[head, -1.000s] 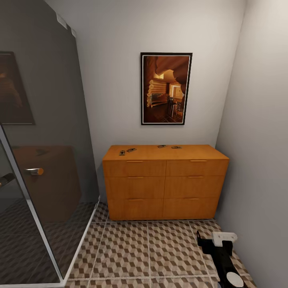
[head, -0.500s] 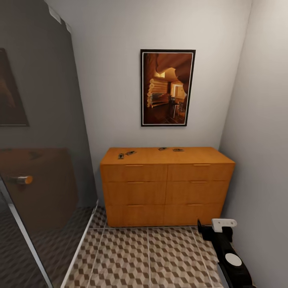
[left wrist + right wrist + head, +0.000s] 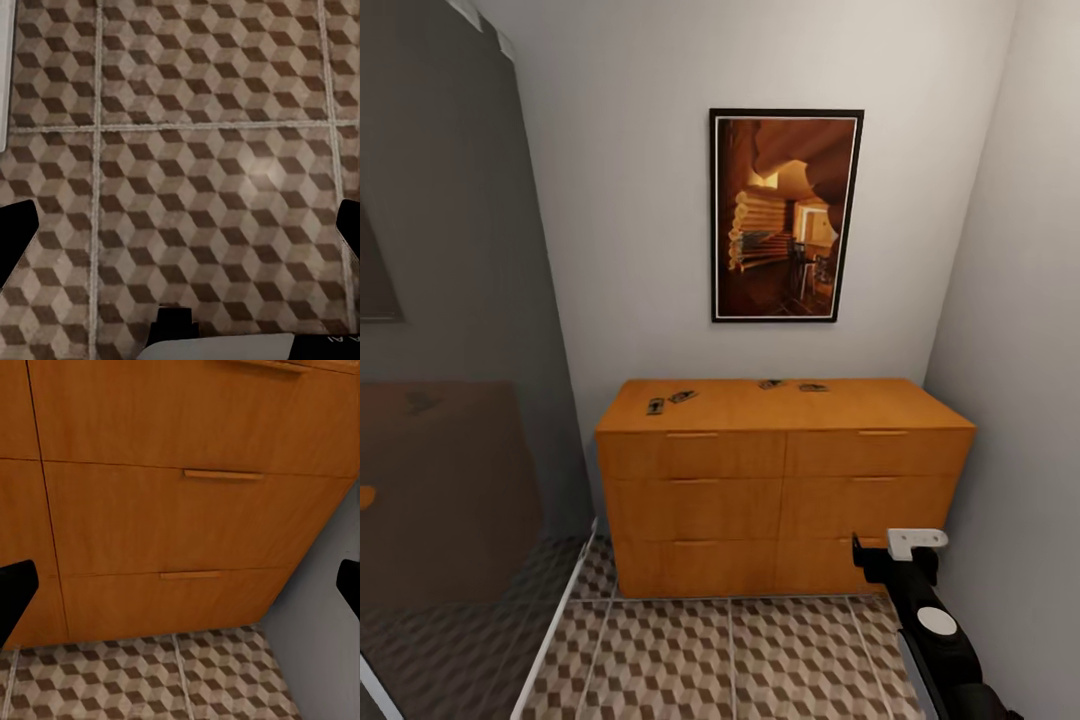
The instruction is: Take the four mousetraps from the cabinet in the bathroom and place them on the bathroom floor. Make sure all four end up on the same floor surface, and ensure that at least two of them are either under or directly next to the same bathroom sink.
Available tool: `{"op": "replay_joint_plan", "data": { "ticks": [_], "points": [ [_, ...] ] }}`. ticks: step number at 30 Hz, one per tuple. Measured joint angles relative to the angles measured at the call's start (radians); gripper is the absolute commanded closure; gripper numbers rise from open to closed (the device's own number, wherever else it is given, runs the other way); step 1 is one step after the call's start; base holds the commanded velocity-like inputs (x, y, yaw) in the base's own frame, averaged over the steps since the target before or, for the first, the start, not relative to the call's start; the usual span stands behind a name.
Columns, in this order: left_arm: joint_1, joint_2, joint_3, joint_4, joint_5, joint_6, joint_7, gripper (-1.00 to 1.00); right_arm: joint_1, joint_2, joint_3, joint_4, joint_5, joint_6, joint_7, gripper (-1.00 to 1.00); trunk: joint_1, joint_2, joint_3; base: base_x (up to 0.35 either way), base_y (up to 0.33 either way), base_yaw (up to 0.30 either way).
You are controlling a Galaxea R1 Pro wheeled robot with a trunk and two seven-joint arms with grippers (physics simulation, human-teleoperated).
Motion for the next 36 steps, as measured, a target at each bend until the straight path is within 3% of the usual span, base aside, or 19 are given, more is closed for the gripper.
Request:
{"op": "replay_joint_plan", "data": {
  "ticks": [4, 12, 18, 31, 36],
  "points": [
    [0.000, 0.000, 0.000, 0.001, 0.000, 0.000, 0.000, -1.00, -0.009, -0.004, 0.000, 0.000, 0.000, 0.003, 0.001, -1.00, 0.000, 0.000, 0.000, 0.340, -0.097, 0.000],
    [0.001, 0.000, 0.000, 0.001, -0.001, 0.000, 0.000, -1.00, -0.049, -0.039, 0.000, -0.005, -0.001, 0.018, 0.000, -1.00, 0.000, 0.000, 0.000, 0.332, -0.143, 0.000],
    [0.000, 0.000, 0.000, 0.001, -0.001, 0.000, 0.000, -1.00, -0.094, -0.049, 0.000, -0.034, -0.001, 0.095, 0.014, -1.00, 0.000, 0.000, 0.000, 0.313, -0.150, 0.000],
    [0.000, 0.000, 0.000, 0.000, -0.001, 0.000, 0.000, -1.00, -0.174, -0.050, 0.000, -0.081, -0.002, 0.214, 0.032, -1.00, 0.001, 0.000, 0.000, 0.049, -0.023, 0.000],
    [0.001, 0.000, 0.000, 0.000, -0.001, 0.000, 0.000, -1.00, -0.237, -0.050, 0.000, -0.081, -0.006, 0.272, 0.033, -1.00, 0.001, 0.000, 0.000, 0.001, 0.000, 0.000]
  ]
}}
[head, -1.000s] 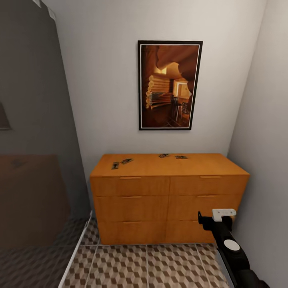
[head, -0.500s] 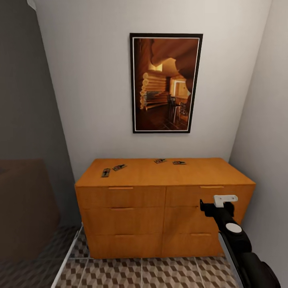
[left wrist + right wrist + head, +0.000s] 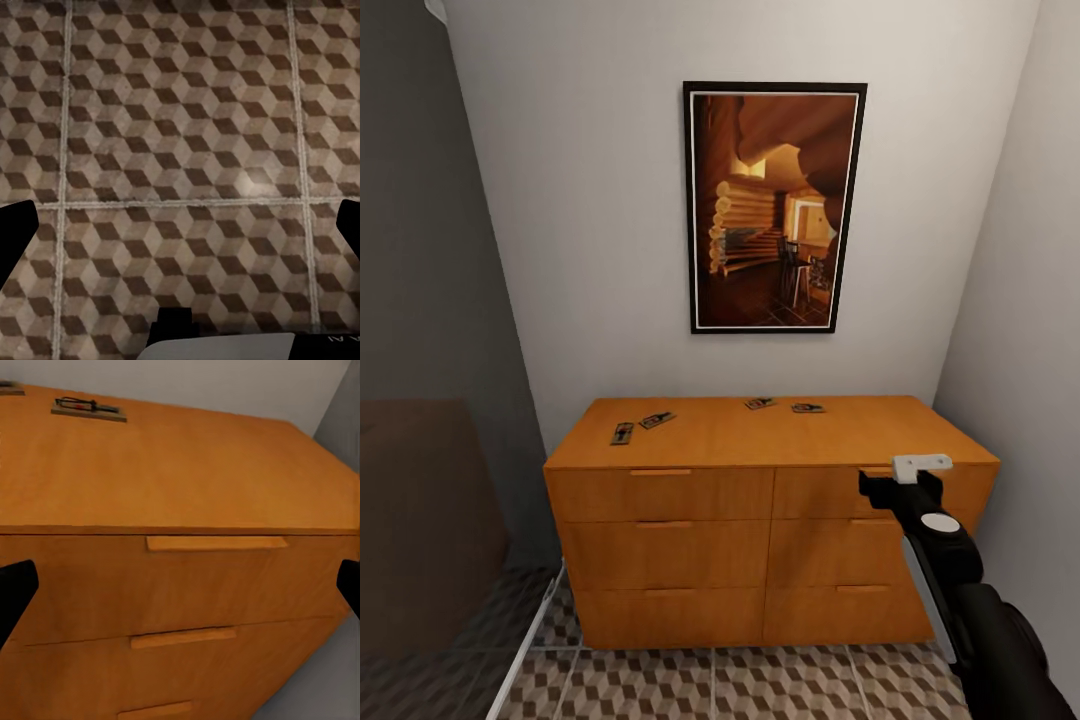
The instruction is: Take the four mousetraps from the cabinet in the bathroom and place them on the bathroom floor. Make sure all four end up on the same floor surface, and ensure that at least two of them are either under or directly next to the same bathroom sink.
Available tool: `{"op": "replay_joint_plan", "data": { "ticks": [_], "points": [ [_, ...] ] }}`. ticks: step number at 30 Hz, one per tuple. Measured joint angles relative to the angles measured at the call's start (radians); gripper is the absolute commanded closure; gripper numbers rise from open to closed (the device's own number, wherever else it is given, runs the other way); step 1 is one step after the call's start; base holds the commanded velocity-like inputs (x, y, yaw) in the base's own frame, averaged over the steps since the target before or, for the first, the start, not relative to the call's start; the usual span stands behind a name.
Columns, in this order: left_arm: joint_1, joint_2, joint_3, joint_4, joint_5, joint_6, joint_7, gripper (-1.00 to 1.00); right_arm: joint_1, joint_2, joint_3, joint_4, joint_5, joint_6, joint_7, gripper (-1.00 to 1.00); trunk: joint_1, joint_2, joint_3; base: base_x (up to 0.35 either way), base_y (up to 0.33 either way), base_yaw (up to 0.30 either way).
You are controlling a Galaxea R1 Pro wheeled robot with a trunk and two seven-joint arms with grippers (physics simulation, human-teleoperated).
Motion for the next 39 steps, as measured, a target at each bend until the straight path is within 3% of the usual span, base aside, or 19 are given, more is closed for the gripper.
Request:
{"op": "replay_joint_plan", "data": {
  "ticks": [11, 15, 22, 31, 39],
  "points": [
    [0.000, 0.000, 0.000, -0.006, 0.000, 0.000, 0.000, -1.00, -0.122, 0.001, 0.000, 0.011, -0.003, 0.095, 0.029, -1.00, 0.000, 0.000, 0.000, 0.000, 0.000, 0.000],
    [0.000, 0.000, 0.000, -0.004, 0.000, 0.000, 0.000, -1.00, -0.140, 0.002, 0.000, 0.021, -0.004, 0.103, 0.040, -1.00, 0.000, 0.000, 0.000, 0.028, 0.000, 0.000],
    [0.000, 0.000, 0.000, 0.014, 0.001, 0.000, 0.000, -1.00, -0.146, 0.003, 0.000, 0.027, -0.004, 0.104, 0.102, -1.00, 0.000, 0.000, 0.000, 0.182, -0.009, 0.000],
    [-0.001, 0.000, -0.001, 0.030, 0.000, 0.000, 0.000, -1.00, -0.147, 0.002, 0.001, 0.029, -0.004, 0.096, 0.257, -1.00, 0.000, 0.000, 0.000, 0.175, -0.008, 0.000],
    [0.000, 0.000, -0.001, 0.034, -0.002, 0.000, 0.001, -1.00, -0.147, 0.003, 0.001, 0.032, -0.003, 0.065, 0.299, -1.00, 0.000, 0.000, 0.000, 0.020, -0.009, 0.000]
  ]
}}
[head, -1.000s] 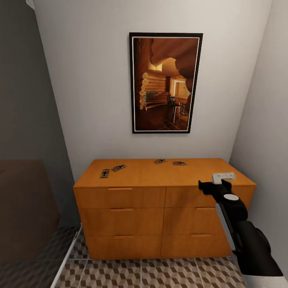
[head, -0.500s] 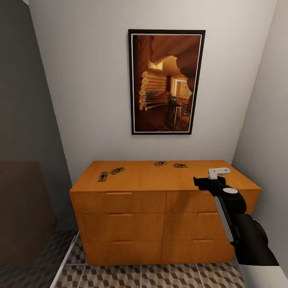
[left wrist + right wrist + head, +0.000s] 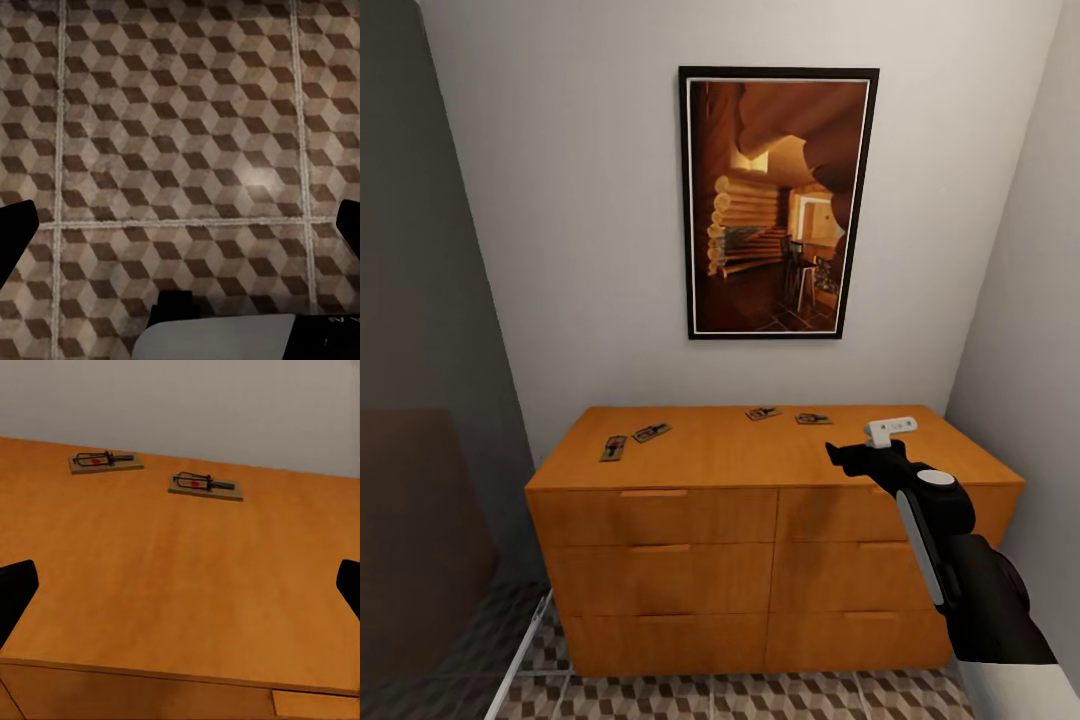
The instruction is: Take the four mousetraps from the cabinet in the bathroom and place them on the bathroom floor. Make sure all four end up on the same floor surface, and ensure that at least two of them are either under or directly next to the same bathroom sink.
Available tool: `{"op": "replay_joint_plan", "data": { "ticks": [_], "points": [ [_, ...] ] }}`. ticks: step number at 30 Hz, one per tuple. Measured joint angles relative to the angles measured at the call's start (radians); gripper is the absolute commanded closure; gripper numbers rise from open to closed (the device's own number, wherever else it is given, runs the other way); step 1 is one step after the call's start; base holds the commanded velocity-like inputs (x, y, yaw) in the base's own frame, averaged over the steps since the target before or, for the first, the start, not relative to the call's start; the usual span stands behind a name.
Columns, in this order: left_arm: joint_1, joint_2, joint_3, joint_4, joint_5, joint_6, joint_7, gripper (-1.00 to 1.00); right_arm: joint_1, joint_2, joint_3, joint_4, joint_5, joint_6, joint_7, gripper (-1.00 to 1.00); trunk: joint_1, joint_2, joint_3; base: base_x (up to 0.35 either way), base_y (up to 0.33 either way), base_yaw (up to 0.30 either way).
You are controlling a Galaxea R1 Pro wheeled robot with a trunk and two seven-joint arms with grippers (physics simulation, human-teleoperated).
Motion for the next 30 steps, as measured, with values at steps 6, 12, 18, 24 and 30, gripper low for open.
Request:
{"op": "replay_joint_plan", "data": {
  "ticks": [6, 12, 18, 24, 30],
  "points": [
    [0.000, 0.000, 0.000, 0.001, -0.001, 0.000, 0.000, -1.00, 0.000, 0.000, -0.001, 0.000, -0.001, -0.012, 0.004, -1.00, 0.000, 0.000, 0.000, 0.107, -0.128, 0.000],
    [0.000, 0.000, 0.000, 0.003, -0.001, 0.001, 0.000, -1.00, 0.000, 0.000, -0.001, 0.000, -0.001, -0.014, 0.004, -1.00, 0.000, 0.000, 0.000, 0.150, -0.181, 0.000],
    [0.000, 0.000, 0.000, 0.003, -0.001, 0.001, 0.000, -1.00, 0.000, 0.001, -0.001, 0.000, -0.001, -0.015, 0.004, -1.00, 0.000, 0.000, 0.000, 0.176, -0.199, 0.000],
    [0.000, 0.002, 0.000, 0.002, -0.001, 0.001, 0.000, -1.00, 0.000, 0.002, 0.000, 0.000, -0.001, -0.032, 0.005, -1.00, 0.000, 0.000, 0.000, 0.128, -0.143, 0.000],
    [-0.001, 0.003, 0.000, 0.001, -0.001, 0.001, 0.000, -1.00, 0.000, 0.005, 0.003, 0.000, -0.001, -0.048, 0.005, -1.00, 0.000, 0.000, 0.000, 0.021, -0.024, 0.000]
  ]
}}
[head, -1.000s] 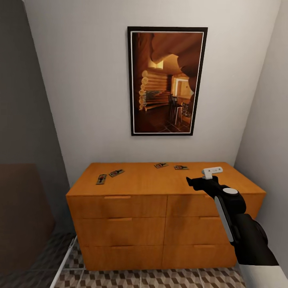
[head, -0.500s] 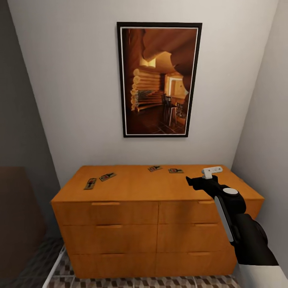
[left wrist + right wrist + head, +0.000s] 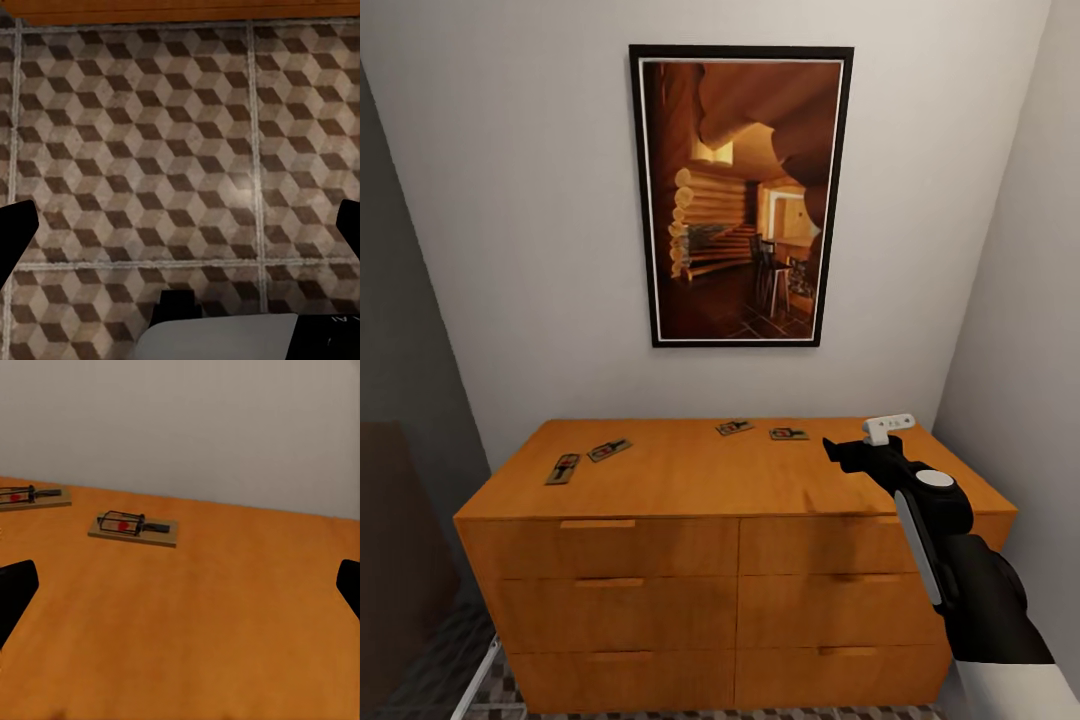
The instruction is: Take the four mousetraps from the cabinet in the bathroom and place them on the bathroom floor. Make sure all four end up on the same floor surface, and ensure that at least two of them are either under or directly next to the same bathroom sink.
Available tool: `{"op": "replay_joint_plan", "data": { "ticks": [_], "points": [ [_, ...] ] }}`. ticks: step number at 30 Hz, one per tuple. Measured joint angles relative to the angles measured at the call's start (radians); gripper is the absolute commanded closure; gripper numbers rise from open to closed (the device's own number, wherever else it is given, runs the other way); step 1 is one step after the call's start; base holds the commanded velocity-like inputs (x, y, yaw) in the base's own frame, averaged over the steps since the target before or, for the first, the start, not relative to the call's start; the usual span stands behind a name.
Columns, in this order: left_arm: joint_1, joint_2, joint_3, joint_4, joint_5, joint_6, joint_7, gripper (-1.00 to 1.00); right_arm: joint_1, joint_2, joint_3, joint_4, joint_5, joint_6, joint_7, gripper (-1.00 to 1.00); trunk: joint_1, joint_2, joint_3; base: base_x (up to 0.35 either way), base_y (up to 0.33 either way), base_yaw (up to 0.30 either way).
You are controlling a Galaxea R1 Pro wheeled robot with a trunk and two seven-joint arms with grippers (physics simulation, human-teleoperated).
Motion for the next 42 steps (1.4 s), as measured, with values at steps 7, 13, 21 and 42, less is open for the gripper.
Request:
{"op": "replay_joint_plan", "data": {
  "ticks": [7, 13, 21, 42],
  "points": [
    [0.001, 0.001, 0.000, -0.003, 0.000, 0.000, 0.000, -1.00, 0.000, 0.003, 0.001, 0.003, 0.000, -0.003, 0.000, -1.00, 0.000, 0.000, 0.000, 0.055, 0.034, 0.000],
    [0.000, 0.002, 0.000, -0.003, 0.000, 0.000, 0.000, -1.00, 0.000, 0.003, 0.001, 0.007, 0.000, -0.023, 0.000, -1.00, 0.000, 0.000, 0.000, 0.074, 0.051, 0.000],
    [0.000, 0.002, 0.000, -0.003, 0.000, 0.000, 0.000, -1.00, 0.000, 0.004, 0.002, 0.008, -0.001, -0.053, 0.001, -1.00, 0.000, 0.000, 0.000, 0.013, 0.008, 0.000],
    [0.010, 0.008, 0.008, 0.104, 0.004, -0.009, 0.000, -1.00, 0.026, 0.049, -0.003, 0.032, -0.015, -0.037, -0.005, -1.00, 0.000, 0.000, 0.000, 0.000, 0.000, 0.000]
  ]
}}
